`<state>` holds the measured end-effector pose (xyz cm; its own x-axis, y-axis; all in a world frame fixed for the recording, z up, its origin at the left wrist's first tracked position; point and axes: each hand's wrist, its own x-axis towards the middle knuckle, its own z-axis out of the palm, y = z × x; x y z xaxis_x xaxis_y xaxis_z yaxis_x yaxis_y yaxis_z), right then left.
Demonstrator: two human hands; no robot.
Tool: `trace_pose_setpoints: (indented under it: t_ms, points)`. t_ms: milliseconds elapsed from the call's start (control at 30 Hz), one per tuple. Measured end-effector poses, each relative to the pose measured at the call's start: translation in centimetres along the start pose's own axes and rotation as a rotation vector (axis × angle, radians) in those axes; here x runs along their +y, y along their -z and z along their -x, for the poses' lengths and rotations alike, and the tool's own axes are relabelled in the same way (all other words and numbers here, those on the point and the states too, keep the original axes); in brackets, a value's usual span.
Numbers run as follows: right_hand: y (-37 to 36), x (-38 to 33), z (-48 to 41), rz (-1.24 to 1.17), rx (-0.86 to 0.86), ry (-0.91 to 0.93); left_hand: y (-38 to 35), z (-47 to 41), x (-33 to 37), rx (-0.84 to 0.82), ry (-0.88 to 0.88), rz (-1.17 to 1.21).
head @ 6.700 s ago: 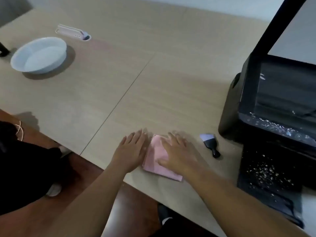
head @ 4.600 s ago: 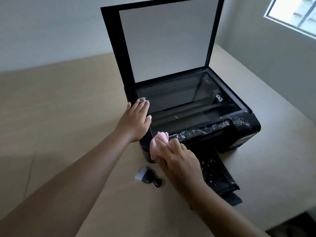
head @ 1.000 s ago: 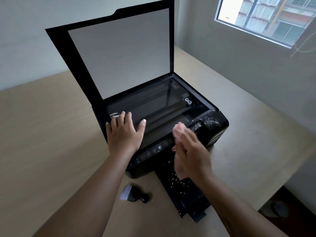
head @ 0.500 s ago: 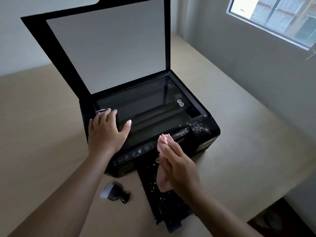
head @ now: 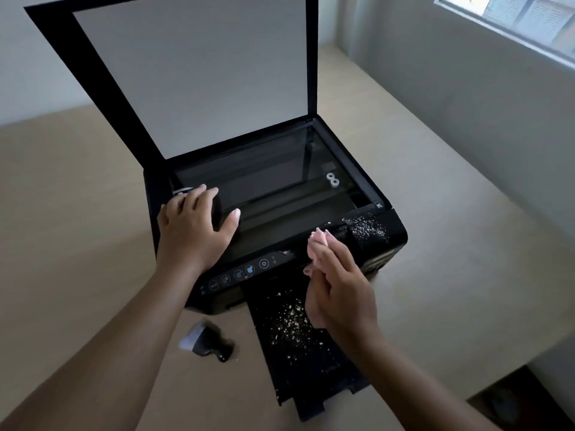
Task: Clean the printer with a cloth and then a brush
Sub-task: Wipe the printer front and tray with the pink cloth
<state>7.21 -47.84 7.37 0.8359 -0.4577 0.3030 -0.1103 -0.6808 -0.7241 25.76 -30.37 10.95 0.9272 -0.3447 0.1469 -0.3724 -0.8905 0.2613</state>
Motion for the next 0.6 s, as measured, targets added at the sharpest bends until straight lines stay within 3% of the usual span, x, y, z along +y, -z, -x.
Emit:
trace_pose_setpoints:
  t_ms: [133,200,333,467,600]
  points:
    - [-2.2,-3.5,1.1,-0.186,-0.156,0.021,0.8,0.8,0.6,-0.081,-0.109,0.124]
    - [-1.5,-2.6,0.4,-0.175,-0.140,0.027,1.0,2.7,0.9,-0.183,-0.144,0.168]
    - [-1.4,-0.7,0.3,-0.049,0.059,-0.070,0.3,5.3,1.2,-0.257,-0.296,-0.087]
    - [-2.0,-3.5,1.3,-0.146,-0.103,0.060,0.3,4.8,1.3,-0.212,-0.281,-0.095]
    - [2.7,-0.9,-1.9,0.123,0.121,-0.020,0.2,5.2,1.2,-0.182,-0.293,-0.072]
